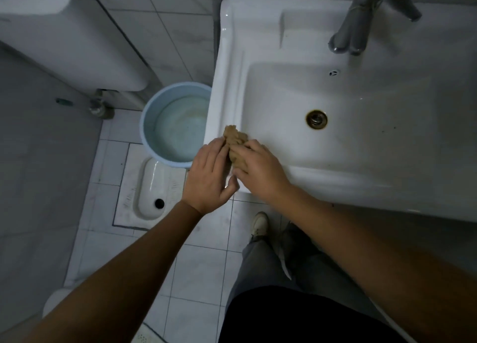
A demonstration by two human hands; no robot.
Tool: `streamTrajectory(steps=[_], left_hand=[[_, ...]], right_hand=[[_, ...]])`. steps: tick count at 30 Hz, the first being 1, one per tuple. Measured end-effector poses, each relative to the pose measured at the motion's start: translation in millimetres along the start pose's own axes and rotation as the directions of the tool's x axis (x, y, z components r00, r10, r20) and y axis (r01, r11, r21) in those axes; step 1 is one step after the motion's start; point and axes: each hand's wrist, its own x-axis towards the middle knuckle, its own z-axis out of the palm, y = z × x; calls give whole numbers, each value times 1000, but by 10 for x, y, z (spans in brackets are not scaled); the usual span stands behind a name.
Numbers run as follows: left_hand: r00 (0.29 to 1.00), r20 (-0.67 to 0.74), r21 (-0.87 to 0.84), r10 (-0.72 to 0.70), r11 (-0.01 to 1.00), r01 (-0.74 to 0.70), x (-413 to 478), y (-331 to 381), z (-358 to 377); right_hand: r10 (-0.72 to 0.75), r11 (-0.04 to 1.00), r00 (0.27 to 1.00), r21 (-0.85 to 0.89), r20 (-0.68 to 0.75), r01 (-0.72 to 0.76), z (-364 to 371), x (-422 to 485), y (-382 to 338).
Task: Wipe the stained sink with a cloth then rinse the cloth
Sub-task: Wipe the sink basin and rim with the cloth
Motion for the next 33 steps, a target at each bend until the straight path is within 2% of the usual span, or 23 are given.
streamTrajectory(steps=[2, 3, 5, 7, 9, 12, 15, 19, 21, 24, 27, 30, 33], left_hand=[[996, -28, 3, -82, 997, 83, -49, 8, -16], [992, -34, 12, -125, 992, 125, -89, 6, -21], [983, -29, 41, -180, 983, 181, -169, -19, -51], [982, -31, 59, -187, 980, 189, -233, -54, -80], [982, -30, 61, -184, 981, 186, -257, -65, -98], [980, -23, 64, -196, 978, 197, -261, -45, -121], [981, -20, 74, -192, 978, 193, -268, -31, -144], [978, -5, 108, -207, 972, 207, -255, -6, -127], [973, 9, 124, -232, 965, 229, -249, 11, -138], [977, 16, 145, -215, 967, 210, -192, 127, -139], [986, 20, 125, -168, 978, 165, -63, 358, -94], [989, 39, 78, -143, 987, 140, 80, 610, -8], [992, 74, 26, -107, 994, 105, 206, 882, 99]], right_hand=[[89, 975, 994, 211, -65, -73, 43, 138, -79], [104, 965, 989, 253, -101, -76, 20, 181, -84], [101, 971, 982, 233, -157, -63, -113, 191, -46], [98, 986, 983, 149, -156, -75, -273, 98, 62], [116, 990, 991, 91, -66, -110, -374, -41, 177], [86, 977, 988, 182, 131, -109, -287, -151, 225], [30, 958, 986, 277, 166, -75, -87, -3, 131], [-93, 996, 995, 22, 37, 92, 67, 314, 14], [-129, 989, 992, -76, 10, 129, 56, 486, 36], [-91, 995, 996, -44, 3, 91, -115, 661, 93], [-23, 996, 994, 86, 102, 14, -508, 542, 212], [20, 998, 981, 46, 191, -30, -1024, 122, 543], [124, 991, 978, -78, 168, -112, -1617, -400, 999]])
